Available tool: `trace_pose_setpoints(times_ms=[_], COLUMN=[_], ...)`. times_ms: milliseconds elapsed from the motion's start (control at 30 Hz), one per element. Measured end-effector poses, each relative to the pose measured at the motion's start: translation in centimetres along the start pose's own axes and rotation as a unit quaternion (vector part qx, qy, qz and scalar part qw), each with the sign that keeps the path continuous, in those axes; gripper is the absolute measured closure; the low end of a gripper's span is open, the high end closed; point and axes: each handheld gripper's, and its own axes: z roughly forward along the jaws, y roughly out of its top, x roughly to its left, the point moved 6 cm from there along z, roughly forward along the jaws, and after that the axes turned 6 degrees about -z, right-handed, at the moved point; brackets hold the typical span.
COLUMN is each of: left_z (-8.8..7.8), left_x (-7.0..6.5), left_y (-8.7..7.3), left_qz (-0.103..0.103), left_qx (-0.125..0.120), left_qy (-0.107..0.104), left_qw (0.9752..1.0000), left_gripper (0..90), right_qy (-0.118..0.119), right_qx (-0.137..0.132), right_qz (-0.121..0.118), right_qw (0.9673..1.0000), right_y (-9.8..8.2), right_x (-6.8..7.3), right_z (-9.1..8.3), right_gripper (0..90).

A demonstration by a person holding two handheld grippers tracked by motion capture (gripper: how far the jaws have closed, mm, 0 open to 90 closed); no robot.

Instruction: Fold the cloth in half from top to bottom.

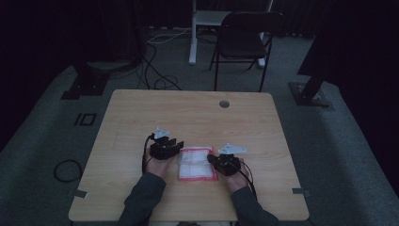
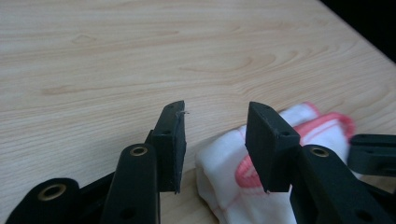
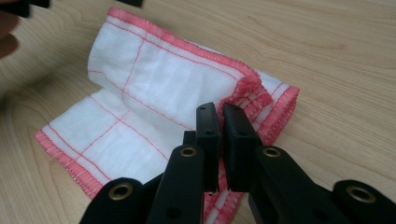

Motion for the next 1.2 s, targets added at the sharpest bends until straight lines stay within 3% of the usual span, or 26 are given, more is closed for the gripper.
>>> trace_pose_setpoints(times_ms=[133, 433, 500, 733, 1133, 1200], left_z=[0.3, -0.4, -0.6, -1.6, -3.5, -4.3], left_x=[-0.3, -1.4, -1.5, -2.2, -2.9, -3.0], left_y=[-0.5, -1.4, -1.7, -2.8, -4.1, -5.1], left_qz=[0.010, 0.019, 0.019, 0.023, 0.024, 0.027], left_qx=[0.013, 0.015, 0.015, 0.009, -0.002, -0.002], left_qy=[-0.007, -0.024, -0.028, -0.043, -0.058, -0.061], left_qw=[0.9998, 0.9994, 0.9993, 0.9988, 0.9980, 0.9978], left_gripper=[63.1, 63.6, 64.3, 64.3, 62.9, 62.2], right_qy=[0.001, 0.002, 0.001, -0.007, -0.017, -0.020], right_qx=[-0.002, -0.009, -0.013, -0.020, -0.034, -0.035], right_qz=[-0.001, -0.005, -0.001, 0.006, 0.019, 0.026], right_qw=[1.0000, 0.9999, 0.9999, 0.9997, 0.9991, 0.9988], right_y=[0.0, -0.1, -0.2, -0.6, -1.0, -1.1], right_x=[0.0, 0.0, -0.2, -0.9, -1.7, -2.0], right_z=[-0.1, -0.7, -1.2, -2.2, -3.9, -4.3], right_gripper=[86.2, 82.9, 75.1, 63.6, 62.0, 61.9])
